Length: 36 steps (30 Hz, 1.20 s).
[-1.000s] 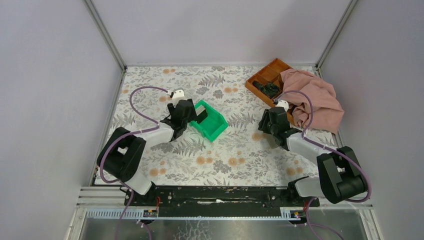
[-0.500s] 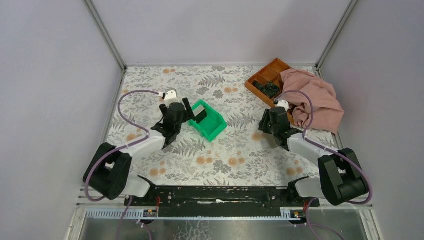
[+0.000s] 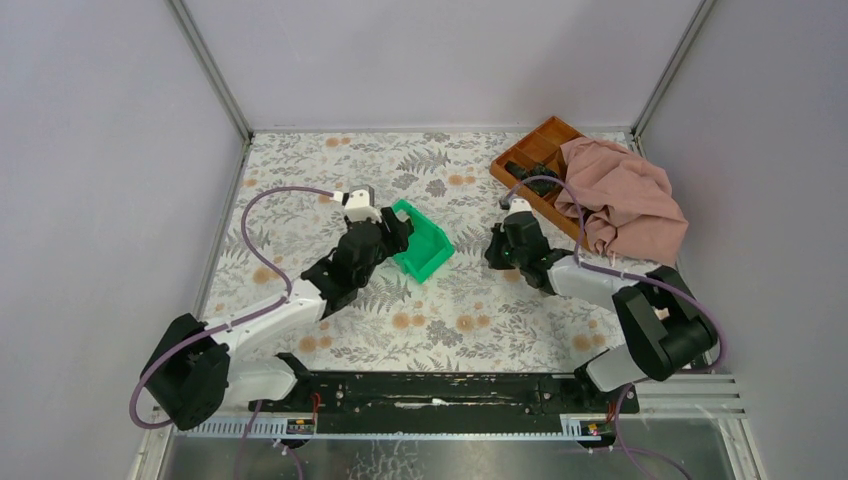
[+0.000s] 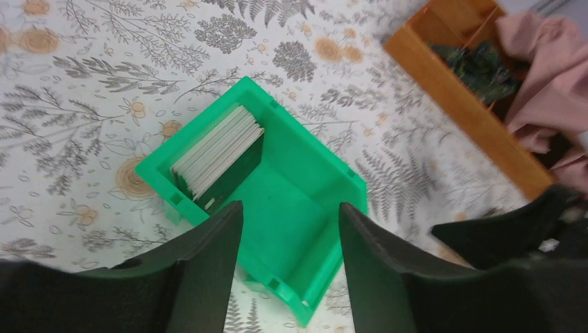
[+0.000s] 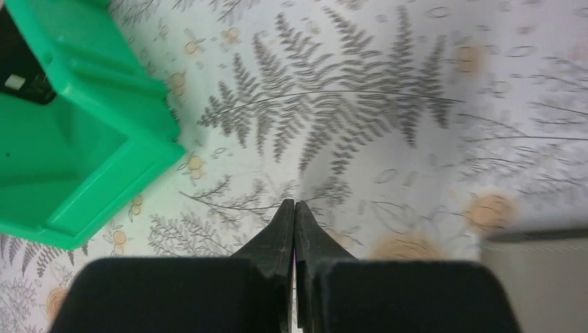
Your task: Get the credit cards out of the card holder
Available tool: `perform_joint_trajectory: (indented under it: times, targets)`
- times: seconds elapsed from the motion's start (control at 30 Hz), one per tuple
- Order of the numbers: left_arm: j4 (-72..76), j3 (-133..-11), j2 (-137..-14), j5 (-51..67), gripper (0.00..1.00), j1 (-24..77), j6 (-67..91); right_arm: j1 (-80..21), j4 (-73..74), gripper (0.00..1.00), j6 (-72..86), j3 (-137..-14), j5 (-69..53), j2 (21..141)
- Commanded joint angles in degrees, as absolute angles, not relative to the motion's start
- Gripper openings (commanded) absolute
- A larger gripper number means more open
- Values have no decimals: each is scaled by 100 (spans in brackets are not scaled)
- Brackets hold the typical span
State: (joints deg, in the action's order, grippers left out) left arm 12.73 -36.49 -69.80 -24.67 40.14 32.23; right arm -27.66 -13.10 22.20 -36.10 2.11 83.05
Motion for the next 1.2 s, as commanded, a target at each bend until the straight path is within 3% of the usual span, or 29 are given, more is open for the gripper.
perform_joint_trajectory:
  times: [0.0, 0.1, 0.23, 0.57, 1.17]
  targets:
    - [1026, -3716, -6729, -2775, 69, 4017, 3227, -3214, -1365, 0, 2083, -4077, 81, 8726]
    - [1002, -3696, -6693, -2850, 87, 4008, 3192, -3485, -1306, 0, 2061, -4236, 223, 8956]
    - [1071, -3521, -6794, -2969, 96, 4008, 3188, -3653, -1299, 0, 2075, -4334, 233, 9108]
    - [1391, -3138, -6367, -3269, 98, 3988, 3129, -4353, -1099, 0, 2092, -4976, 343, 9980]
    - [1293, -3177, -6379, -3304, 99, 3991, 3155, -4748, -439, 0, 2033, -6301, 681, 10896]
